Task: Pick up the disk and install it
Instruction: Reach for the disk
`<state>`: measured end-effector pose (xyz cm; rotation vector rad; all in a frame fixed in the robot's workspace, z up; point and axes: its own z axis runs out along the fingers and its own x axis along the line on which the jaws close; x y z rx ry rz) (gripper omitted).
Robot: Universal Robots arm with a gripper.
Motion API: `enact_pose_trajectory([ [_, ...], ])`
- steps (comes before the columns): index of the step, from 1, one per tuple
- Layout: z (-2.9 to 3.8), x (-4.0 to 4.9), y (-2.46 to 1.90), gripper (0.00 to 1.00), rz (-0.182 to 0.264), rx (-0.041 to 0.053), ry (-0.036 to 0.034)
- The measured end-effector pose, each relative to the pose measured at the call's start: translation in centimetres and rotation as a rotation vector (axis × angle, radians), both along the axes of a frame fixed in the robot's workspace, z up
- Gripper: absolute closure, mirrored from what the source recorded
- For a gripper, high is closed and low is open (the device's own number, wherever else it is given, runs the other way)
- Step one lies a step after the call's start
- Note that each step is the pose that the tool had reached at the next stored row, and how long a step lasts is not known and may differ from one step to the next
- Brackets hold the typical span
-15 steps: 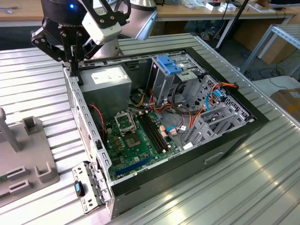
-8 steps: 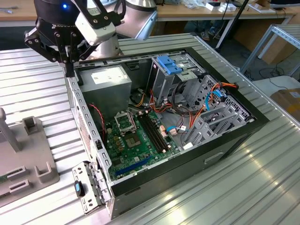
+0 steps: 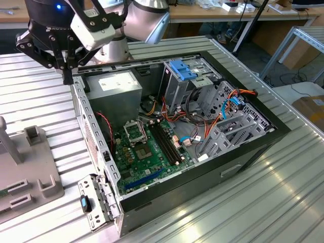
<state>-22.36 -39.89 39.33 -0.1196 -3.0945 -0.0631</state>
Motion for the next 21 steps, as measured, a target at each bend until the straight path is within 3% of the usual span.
enact_pose_trajectory([
  [14,-0.02,-2.95,0.00,0.89,0.000,0.0001,-0.0001],
  [18,-0.03,-4.17,0.00,0.89,0.000,0.0001,-0.0001],
  [21,-0.05,-5.56,0.00,0.89,0.000,0.0001,-0.0001],
])
